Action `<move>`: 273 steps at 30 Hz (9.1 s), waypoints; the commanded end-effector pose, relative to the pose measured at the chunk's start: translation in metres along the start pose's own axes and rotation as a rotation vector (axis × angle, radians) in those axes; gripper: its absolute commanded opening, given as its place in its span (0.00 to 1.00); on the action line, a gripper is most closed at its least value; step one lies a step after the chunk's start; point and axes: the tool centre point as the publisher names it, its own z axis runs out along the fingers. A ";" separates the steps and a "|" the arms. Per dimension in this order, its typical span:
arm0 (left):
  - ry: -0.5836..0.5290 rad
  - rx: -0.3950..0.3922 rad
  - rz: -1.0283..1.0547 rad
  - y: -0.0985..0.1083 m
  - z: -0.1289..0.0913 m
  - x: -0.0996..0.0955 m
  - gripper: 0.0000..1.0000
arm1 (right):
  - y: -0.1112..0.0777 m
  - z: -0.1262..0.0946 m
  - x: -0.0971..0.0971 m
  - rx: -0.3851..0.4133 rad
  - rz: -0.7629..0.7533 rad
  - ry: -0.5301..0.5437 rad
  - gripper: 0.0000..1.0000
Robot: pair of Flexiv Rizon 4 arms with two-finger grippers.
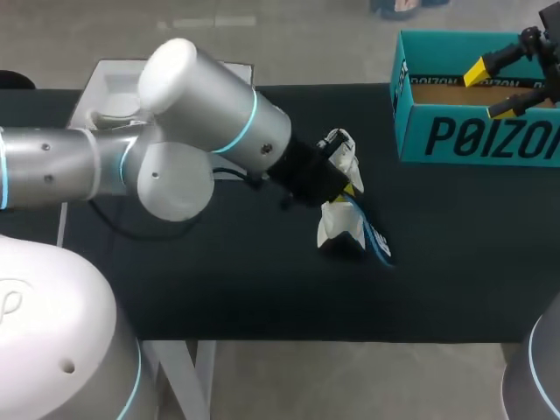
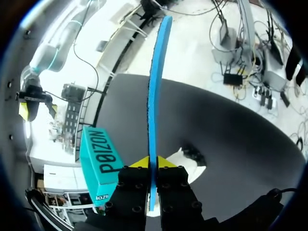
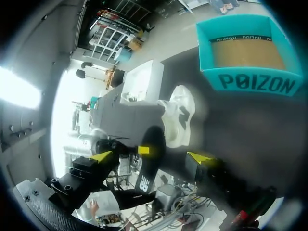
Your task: Take the shoe out of the shoebox, open the shoe tongue, remove and reinsert the insole, then place the shoe into the shoebox
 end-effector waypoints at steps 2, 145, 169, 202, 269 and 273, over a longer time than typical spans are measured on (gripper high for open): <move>-0.013 0.076 0.002 0.001 -0.025 0.009 0.00 | 0.001 0.000 0.000 0.003 0.002 -0.002 1.00; 0.217 0.018 -0.114 0.080 0.066 0.028 0.00 | 0.001 0.000 0.000 0.003 0.002 -0.002 1.00; 0.045 0.078 -0.207 0.077 0.060 0.009 0.00 | 0.001 0.000 0.000 0.003 0.002 -0.002 1.00; 0.065 0.102 -0.274 0.074 0.070 0.014 0.00 | 0.001 0.000 0.000 0.003 0.002 -0.002 1.00; 0.150 -0.159 -0.247 0.108 0.090 0.023 0.49 | 0.001 0.000 0.000 0.003 0.002 -0.002 1.00; 0.112 -0.139 -0.214 0.090 0.075 0.015 0.62 | 0.001 0.000 0.000 0.003 0.002 -0.002 1.00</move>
